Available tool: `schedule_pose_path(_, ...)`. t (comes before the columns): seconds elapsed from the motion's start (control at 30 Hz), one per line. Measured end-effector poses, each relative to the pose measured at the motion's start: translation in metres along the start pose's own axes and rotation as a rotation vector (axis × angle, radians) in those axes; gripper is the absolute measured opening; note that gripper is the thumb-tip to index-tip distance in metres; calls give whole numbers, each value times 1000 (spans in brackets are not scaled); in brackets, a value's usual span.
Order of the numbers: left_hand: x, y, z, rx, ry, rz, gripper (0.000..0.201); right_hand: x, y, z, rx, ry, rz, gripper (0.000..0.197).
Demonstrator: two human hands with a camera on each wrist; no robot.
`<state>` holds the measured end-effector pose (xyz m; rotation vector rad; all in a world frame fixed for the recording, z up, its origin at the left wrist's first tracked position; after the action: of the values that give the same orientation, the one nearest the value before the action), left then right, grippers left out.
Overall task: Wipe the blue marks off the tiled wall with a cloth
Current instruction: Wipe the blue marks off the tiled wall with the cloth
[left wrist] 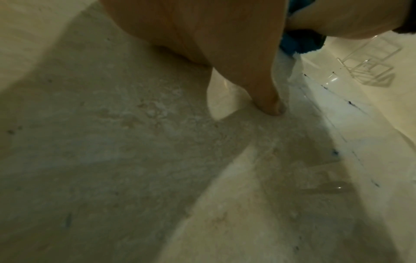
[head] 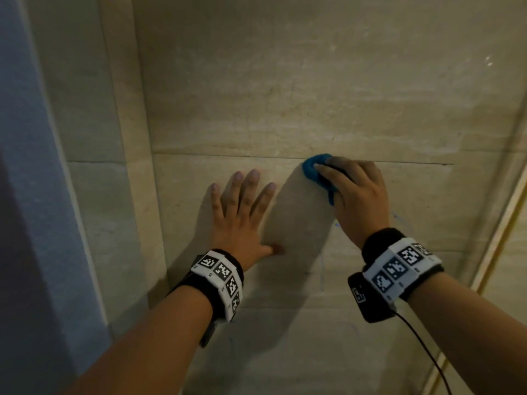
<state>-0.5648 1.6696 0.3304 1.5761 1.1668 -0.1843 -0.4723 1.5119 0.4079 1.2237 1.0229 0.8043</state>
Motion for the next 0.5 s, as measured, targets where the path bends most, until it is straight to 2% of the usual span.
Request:
schedule_pose_path(0.17, -4, 0, 1, -10, 6, 0, 140, 19, -39, -7, -112, -32, -121, 26)
schedule_pose_path(0.3, -4, -5, 4, -25, -15, 7, 137, 22, -71, -8, -218, -35, -225, 42)
schedule_pose_path(0.4, -3, -15, 13, -17, -38, -3, 130, 17, -79, -4, -231, -60, -256, 45)
schedule_pose_path(0.5, 2, -21, 32, 65, -49, -79, 131, 15, -68, -1, -179, -63, -221, 42)
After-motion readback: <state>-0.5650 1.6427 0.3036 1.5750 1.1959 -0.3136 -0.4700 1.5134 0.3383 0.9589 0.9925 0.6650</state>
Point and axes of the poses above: each hand's wrist, its own y-axis towards the middle knuckle, its own x-axis out of the palm, z = x × y, the point moved 8 cm from there along y, towards the middle knuckle, and after that the axes turned 13 degrees about x, right-handed, at the moved point
